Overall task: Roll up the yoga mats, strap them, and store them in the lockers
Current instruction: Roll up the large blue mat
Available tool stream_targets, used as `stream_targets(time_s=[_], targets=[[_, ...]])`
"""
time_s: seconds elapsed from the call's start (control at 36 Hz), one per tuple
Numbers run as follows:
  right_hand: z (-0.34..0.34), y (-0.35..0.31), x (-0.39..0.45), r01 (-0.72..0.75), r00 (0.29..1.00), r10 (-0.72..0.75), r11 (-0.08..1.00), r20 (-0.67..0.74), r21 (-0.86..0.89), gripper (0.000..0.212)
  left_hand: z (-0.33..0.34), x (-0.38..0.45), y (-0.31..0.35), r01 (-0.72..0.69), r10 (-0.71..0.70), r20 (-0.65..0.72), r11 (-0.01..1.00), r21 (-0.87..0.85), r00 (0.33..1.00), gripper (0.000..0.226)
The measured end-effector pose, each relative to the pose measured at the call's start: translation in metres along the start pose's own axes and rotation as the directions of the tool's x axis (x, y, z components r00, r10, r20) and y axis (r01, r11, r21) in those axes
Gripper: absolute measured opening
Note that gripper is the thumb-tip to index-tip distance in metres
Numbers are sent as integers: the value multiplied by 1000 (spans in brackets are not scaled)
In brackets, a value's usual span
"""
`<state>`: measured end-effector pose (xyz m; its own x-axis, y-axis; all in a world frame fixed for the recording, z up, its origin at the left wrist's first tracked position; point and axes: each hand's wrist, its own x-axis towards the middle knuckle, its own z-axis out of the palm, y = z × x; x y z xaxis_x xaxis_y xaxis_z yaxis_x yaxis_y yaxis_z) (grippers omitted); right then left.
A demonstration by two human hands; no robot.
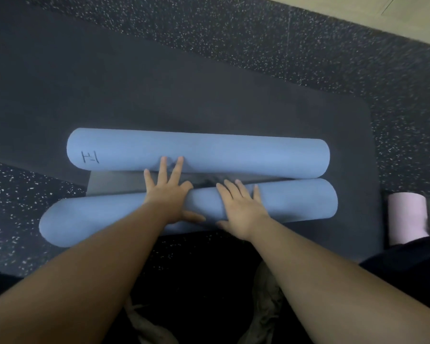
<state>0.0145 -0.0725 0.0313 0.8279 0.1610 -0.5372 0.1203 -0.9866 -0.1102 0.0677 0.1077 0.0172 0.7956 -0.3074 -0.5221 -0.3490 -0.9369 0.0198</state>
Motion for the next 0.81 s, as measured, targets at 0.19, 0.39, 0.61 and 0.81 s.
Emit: stream_targets(time_s=[0.19, 0.39, 0.61, 0.81], targets=[[12, -5, 6, -51, 989, 52, 999, -140, 10, 82, -10, 22, -11, 48, -49, -131, 999, -10, 990, 108], [23, -10, 21, -68, 962, 75, 997, -262, 39, 95, -14, 42, -17, 58, -76, -243, 995, -80, 967, 87], [-8, 5, 60, -36, 987, 46, 997, -155, 70, 99, -7, 49, -17, 8, -49, -360, 993, -116, 932, 68], [-13, 6, 75, -29, 975, 37, 999, -218, 41, 85, -2, 47, -22, -39, 9, -333, 996, -85, 943, 87]])
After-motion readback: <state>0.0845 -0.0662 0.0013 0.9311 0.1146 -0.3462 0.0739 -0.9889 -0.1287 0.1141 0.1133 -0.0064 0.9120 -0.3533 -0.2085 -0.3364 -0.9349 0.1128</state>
